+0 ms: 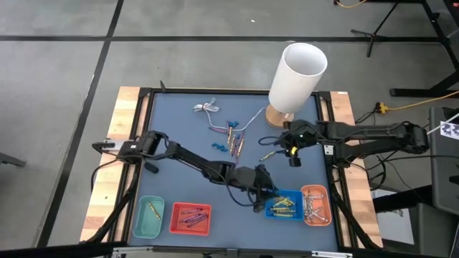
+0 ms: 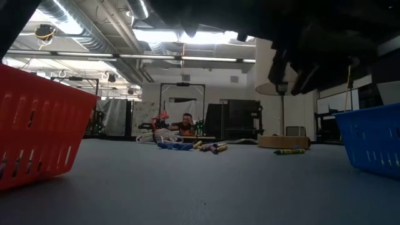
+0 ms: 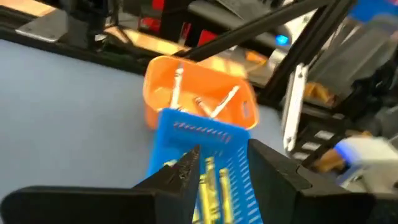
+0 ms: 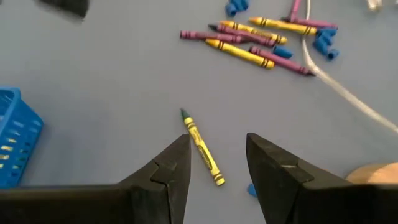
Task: Sort crayons
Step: Put the green crayon into the blue basket
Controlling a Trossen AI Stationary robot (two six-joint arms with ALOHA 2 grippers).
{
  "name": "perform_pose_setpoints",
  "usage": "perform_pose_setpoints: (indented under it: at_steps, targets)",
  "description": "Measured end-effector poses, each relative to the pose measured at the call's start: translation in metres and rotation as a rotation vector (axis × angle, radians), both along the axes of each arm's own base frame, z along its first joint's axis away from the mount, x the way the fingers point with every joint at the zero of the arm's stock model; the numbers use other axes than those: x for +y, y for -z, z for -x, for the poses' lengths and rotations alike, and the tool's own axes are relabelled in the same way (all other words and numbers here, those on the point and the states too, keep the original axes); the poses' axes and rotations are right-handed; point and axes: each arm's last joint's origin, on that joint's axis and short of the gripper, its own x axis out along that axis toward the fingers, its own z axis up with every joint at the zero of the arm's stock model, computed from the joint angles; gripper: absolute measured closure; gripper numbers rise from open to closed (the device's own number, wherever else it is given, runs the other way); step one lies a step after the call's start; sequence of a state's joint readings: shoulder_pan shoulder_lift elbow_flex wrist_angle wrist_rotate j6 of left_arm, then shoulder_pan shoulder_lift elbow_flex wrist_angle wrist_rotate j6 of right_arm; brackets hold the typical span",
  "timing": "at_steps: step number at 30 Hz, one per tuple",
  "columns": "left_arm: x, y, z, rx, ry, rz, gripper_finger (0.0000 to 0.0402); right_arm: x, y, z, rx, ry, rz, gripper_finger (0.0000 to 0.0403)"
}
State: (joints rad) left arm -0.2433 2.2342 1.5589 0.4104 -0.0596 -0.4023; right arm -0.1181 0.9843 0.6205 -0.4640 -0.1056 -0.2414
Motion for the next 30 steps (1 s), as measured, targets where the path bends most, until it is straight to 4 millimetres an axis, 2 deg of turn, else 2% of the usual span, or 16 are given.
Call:
perform_pose_setpoints:
  at_steps: [10, 18, 24, 30]
  targets:
    - [0.037, -0.049, 0.032, 0.278, -0.048, -0.137, 0.031, -0.003, 0.032, -0.024, 0.13, -0.045, 0.016, 0.0249]
    - [0.078, -0.079, 0.07, 0.519, -0.208, -0.231, 0.0314, -0.004, 0.062, -0.042, 0.216, -0.079, -0.015, 0.0249]
    - [0.115, -0.073, 0.083, 0.683, -0.28, -0.234, 0.0315, -0.005, 0.077, -0.048, 0.264, -0.088, -0.016, 0.0249]
    - [0.154, -0.047, 0.094, 0.784, -0.379, -0.186, 0.0315, -0.005, 0.086, -0.051, 0.293, -0.088, -0.021, 0.0249]
